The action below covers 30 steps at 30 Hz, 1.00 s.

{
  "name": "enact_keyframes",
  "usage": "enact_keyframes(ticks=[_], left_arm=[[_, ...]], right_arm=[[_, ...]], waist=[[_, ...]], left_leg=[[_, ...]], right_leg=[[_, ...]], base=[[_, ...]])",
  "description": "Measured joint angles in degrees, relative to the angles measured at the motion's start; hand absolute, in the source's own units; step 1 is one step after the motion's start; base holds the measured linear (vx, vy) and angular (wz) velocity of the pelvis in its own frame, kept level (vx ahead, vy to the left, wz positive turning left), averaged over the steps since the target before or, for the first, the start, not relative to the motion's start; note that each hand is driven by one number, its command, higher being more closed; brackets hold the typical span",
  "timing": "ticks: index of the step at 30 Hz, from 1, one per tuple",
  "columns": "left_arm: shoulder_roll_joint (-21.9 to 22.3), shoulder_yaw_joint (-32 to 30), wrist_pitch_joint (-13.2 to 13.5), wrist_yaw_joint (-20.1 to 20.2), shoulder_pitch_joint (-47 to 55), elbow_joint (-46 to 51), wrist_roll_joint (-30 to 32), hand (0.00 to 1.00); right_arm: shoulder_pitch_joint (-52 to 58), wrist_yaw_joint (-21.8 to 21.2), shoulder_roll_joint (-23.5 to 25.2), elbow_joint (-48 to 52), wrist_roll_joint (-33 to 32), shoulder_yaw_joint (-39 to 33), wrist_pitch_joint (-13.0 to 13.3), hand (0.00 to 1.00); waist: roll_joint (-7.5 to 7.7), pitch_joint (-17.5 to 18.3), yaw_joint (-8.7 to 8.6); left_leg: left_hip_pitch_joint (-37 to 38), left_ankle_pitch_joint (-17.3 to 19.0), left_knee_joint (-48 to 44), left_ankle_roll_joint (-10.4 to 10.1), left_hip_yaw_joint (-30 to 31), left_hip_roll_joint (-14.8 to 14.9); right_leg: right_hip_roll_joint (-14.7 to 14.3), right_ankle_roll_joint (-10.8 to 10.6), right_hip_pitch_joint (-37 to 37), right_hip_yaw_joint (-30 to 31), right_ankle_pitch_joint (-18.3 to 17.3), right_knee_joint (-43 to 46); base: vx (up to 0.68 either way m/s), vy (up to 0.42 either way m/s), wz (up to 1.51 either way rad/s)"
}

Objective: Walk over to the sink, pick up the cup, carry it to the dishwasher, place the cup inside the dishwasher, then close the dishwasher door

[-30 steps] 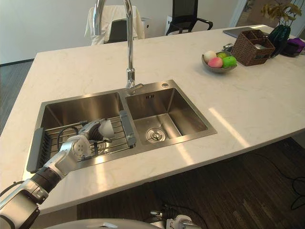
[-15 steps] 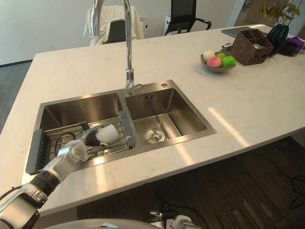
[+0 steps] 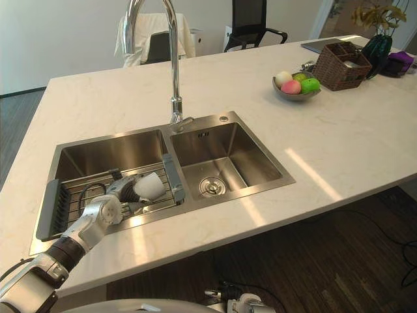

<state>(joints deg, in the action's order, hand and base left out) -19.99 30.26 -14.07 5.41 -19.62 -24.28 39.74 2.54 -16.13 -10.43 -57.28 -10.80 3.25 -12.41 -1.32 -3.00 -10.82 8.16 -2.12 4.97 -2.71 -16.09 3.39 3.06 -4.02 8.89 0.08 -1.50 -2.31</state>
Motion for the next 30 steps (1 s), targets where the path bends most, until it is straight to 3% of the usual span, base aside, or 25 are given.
enact_keyframes(ticks=[4, 10, 15, 23, 28, 30], left_arm=[[0.8, 1.8, -1.3, 0.3, 0.4, 0.1, 3.3, 1.00], [0.9, 2.4, -2.8, 0.4, 0.7, 0.0, 3.2, 1.00], [0.9, 2.4, -2.1, -1.1, 1.2, -0.2, 3.2, 1.00], [0.7, 0.5, 2.0, -9.7, 1.9, -1.6, 0.1, 1.00], [0.9, -5.8, 5.5, -18.1, 5.4, 1.2, -9.6, 1.00], [1.0, -7.5, 6.4, -19.5, 6.7, 2.7, -11.0, 1.00]], right_arm=[[-0.1, 0.0, -0.2, 0.0, 0.5, 0.5, -0.4, 0.00], [-0.6, 0.0, -0.2, 0.0, 1.0, 1.0, -1.1, 0.00], [-0.7, 0.0, -0.3, 0.0, 1.1, 1.0, -1.7, 0.00], [-0.6, -0.1, -0.4, -0.2, 1.1, 1.0, -1.5, 0.00], [-0.4, -0.1, -0.4, -0.5, 1.0, 0.7, -0.4, 0.00], [-0.1, -0.1, -0.2, -0.4, 0.9, 0.4, 0.0, 0.00]], waist=[[0.15, 0.6, 0.17], [0.12, 1.3, -0.02], [-0.07, 1.6, 0.00], [-0.21, 1.7, 0.16], [-0.01, 1.6, 0.50], [0.20, 1.5, 0.80]], left_leg=[[0.0, 0.0, 0.0, 0.0, 0.1, -0.1], [0.0, 0.1, 0.0, -0.1, 0.1, -0.1], [0.1, 0.1, 0.0, -0.1, -0.1, -0.1], [0.7, 0.3, 0.0, 0.0, -1.0, -0.1], [0.6, 0.3, 0.0, 0.1, -0.9, -0.2], [0.4, 0.4, 0.0, 0.1, -0.8, -0.3]], right_leg=[[0.1, -0.1, 0.0, -0.1, -0.1, 0.0], [0.1, -0.2, 0.0, 0.0, -0.1, 0.0], [0.1, -0.1, 0.0, 0.2, -0.1, 0.0], [0.1, -0.2, 0.0, 1.1, -0.1, -0.2], [0.3, -0.3, 0.0, 1.0, -0.2, -0.3], [0.4, -0.4, 0.0, 0.8, -0.2, -0.3]], base=[[0.00, 0.000, 0.00], [0.00, 0.000, 0.00], [0.00, 0.000, -0.01], [0.00, 0.000, -0.05], [0.00, 0.000, 0.00], [0.00, 0.000, 0.03]])
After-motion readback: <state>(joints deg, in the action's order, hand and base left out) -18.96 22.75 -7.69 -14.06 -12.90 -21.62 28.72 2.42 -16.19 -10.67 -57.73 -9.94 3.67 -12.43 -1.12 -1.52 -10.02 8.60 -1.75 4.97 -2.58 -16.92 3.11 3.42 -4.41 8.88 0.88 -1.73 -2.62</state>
